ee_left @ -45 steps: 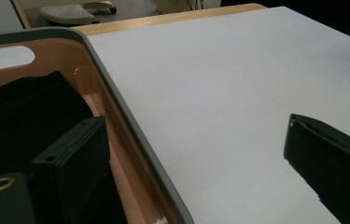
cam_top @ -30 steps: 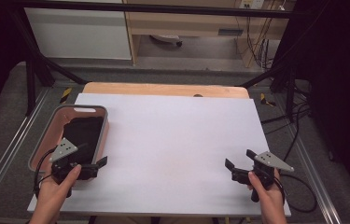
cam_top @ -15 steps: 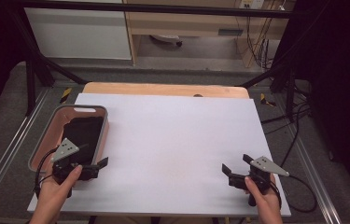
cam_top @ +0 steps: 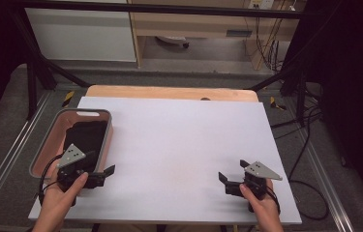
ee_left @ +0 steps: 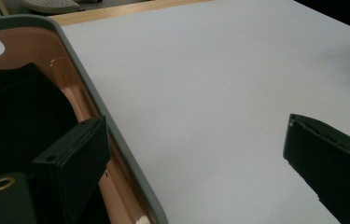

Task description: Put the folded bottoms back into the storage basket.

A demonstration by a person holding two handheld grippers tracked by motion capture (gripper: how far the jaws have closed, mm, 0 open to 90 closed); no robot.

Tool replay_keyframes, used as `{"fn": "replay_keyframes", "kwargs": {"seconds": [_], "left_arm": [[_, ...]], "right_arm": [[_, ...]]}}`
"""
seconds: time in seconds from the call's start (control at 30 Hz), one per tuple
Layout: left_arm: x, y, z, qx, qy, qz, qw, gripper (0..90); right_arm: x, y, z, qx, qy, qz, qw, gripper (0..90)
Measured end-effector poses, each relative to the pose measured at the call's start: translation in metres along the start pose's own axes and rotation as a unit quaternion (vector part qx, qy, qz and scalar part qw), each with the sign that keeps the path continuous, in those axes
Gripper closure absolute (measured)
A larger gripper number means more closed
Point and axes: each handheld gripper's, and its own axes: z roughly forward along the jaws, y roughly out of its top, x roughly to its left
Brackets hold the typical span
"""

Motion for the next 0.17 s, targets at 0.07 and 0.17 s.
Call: {"fn": "replay_keyframes", "kwargs": {"seconds": [0.07, 0.17], "left_arm": [[-0.004, 0.001, 0.0, -0.001, -0.004, 0.003, 1.0, 7.2], [-0.014, 0.005, 0.002, -0.001, -0.017, 0.011, 0.9998, 7.3]], "right_arm": [[0.002, 0.001, 0.004, -0.001, 0.003, 0.003, 1.0, 5.3], [0.005, 0.002, 0.006, 0.0, 0.0, 0.002, 1.0, 5.2]]}}
